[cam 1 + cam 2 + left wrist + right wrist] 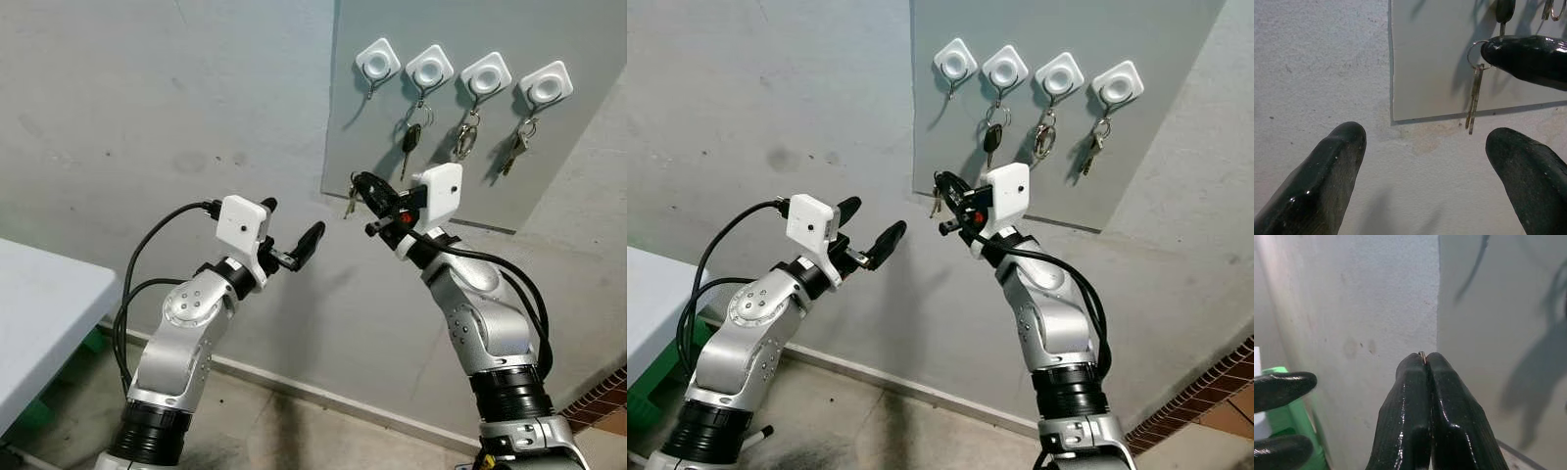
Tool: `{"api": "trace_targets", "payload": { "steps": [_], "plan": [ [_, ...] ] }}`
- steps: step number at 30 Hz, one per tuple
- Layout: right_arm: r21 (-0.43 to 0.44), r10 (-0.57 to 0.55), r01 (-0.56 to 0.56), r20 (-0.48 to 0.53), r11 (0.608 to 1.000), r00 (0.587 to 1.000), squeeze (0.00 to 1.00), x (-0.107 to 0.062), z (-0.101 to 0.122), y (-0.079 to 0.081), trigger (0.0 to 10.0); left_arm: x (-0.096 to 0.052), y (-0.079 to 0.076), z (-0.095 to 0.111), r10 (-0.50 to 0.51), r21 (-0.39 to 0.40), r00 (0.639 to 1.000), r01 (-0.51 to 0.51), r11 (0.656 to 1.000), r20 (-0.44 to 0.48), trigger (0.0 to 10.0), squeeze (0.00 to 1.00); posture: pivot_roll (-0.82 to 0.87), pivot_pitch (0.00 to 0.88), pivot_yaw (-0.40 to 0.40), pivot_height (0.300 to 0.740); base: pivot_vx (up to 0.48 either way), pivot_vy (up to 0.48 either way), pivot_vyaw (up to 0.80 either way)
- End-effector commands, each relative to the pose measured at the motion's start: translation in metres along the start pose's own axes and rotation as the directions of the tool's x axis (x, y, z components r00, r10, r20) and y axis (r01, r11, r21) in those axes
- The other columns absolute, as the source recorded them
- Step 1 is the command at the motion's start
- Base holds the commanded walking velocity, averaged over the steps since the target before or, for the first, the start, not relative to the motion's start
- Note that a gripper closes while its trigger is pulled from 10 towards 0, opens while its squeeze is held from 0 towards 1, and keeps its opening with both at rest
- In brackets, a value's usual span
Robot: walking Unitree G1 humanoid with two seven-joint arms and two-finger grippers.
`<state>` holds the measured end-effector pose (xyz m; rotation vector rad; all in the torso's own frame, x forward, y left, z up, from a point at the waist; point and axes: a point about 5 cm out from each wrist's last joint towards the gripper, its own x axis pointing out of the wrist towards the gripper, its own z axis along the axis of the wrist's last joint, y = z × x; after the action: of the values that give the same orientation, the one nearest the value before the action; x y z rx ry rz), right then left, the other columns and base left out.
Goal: Hang keys on a hook
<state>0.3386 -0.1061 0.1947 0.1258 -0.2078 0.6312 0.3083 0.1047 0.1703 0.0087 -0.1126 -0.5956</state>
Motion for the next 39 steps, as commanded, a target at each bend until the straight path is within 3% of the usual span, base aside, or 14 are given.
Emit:
{"api": "trace_targets", "payload": {
  "steps": [1, 11, 19, 39],
  "plan": [
    [-0.013, 0.039, -0.039, 0.042, 0.999, 0.998, 0.00, 0.009, 0.012, 0.004, 10.0, 0.002, -0.001, 0.010, -0.021, 0.031, 0.999, 0.020, 0.999, 0.024, 10.0, 0.00, 0.00, 0.000, -0.021, 0.740, 0.000, 0.000, 0.00],
    [0.014, 0.068, -0.070, 0.107, 0.997, 0.992, 0.00, 0.019, 0.026, 0.009, 10.0, 0.002, 0.000, 0.011, -0.009, 0.019, 1.000, 0.008, 1.000, 0.026, 10.0, 0.00, 0.00, 0.000, -0.025, 0.740, 0.000, 0.000, 0.00],
    [0.096, -0.005, -0.015, 0.205, 0.995, 0.979, 0.00, 0.031, 0.047, -0.001, 10.0, 0.005, -0.004, 0.017, -0.030, 0.028, 0.999, 0.028, 0.999, 0.044, 10.0, 0.00, 0.00, 0.000, -0.026, 0.740, 0.000, 0.000, 0.00],
    [0.186, -0.065, 0.014, 0.267, 0.982, 0.961, 0.00, 0.044, 0.060, -0.011, 10.0, 0.008, -0.013, 0.020, -0.077, 0.041, 0.996, 0.075, 0.996, 0.048, 10.0, 0.00, 0.00, 0.000, -0.021, 0.740, 0.000, 0.000, 0.00]
  ]
}}
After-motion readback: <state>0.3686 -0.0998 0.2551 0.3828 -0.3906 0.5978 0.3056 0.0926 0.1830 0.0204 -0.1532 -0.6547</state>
